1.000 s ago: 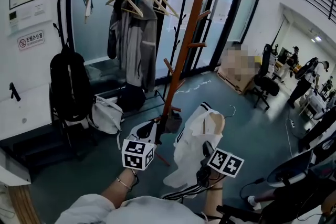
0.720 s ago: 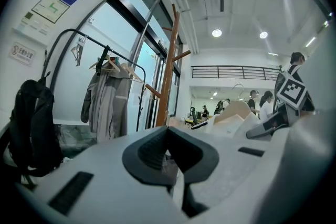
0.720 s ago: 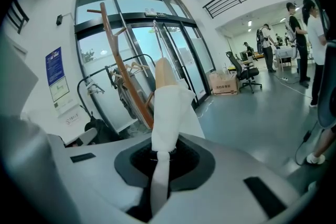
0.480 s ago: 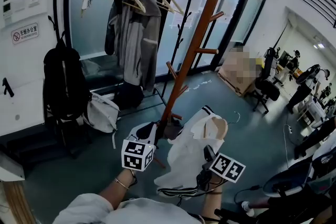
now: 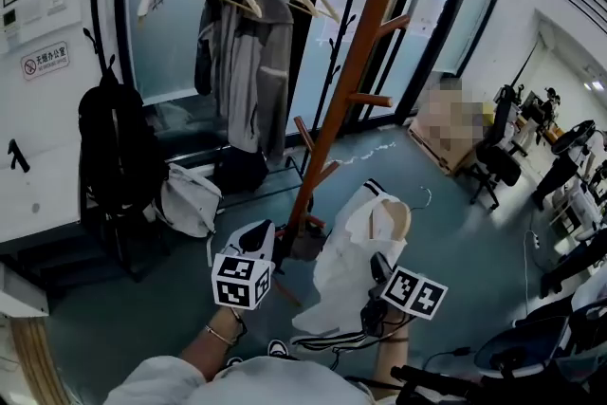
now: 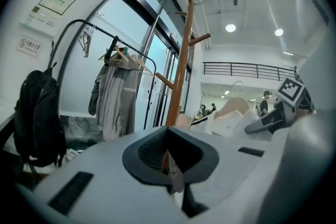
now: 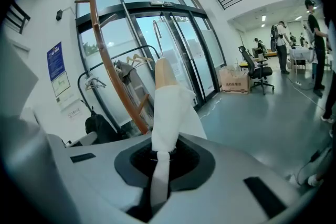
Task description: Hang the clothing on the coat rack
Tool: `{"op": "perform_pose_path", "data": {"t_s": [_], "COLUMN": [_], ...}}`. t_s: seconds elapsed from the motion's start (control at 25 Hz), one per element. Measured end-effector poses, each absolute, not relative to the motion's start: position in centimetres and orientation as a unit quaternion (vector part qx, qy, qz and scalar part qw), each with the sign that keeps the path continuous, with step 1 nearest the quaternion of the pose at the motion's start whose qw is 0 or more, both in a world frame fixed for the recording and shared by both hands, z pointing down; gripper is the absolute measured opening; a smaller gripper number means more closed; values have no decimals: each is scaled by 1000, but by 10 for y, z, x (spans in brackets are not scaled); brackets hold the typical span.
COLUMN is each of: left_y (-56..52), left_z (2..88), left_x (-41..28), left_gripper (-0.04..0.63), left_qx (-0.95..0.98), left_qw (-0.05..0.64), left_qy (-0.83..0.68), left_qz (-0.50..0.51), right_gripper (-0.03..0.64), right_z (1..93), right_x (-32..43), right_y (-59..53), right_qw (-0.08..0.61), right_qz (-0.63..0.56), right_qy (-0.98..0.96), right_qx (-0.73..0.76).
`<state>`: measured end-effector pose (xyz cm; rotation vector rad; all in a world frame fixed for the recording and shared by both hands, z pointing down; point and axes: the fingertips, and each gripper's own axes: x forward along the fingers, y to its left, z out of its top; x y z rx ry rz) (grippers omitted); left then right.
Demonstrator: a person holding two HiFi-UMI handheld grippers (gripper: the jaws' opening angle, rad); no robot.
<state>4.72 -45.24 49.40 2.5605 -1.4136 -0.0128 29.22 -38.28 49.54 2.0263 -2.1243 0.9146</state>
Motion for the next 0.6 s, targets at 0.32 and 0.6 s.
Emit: {"op": "perform_pose_path", "data": {"t_s": [0.32, 0.6], "left_y": [-461, -471], "left_z": [490, 485], "left_x": [24, 15], "left_gripper": [8, 8], "left_qx": [852, 843], "left_qw": [88, 95], "left_qy": [-516, -529], "left_qz": [8, -1], "right_gripper": [48, 48], "right_z": [502, 493], "right_x": [304, 296], "right_y": [-413, -434], "right_qw": [47, 72], "right_qz": [292, 277], "right_qy": [-694, -711], "right_qx": [657, 642]}}
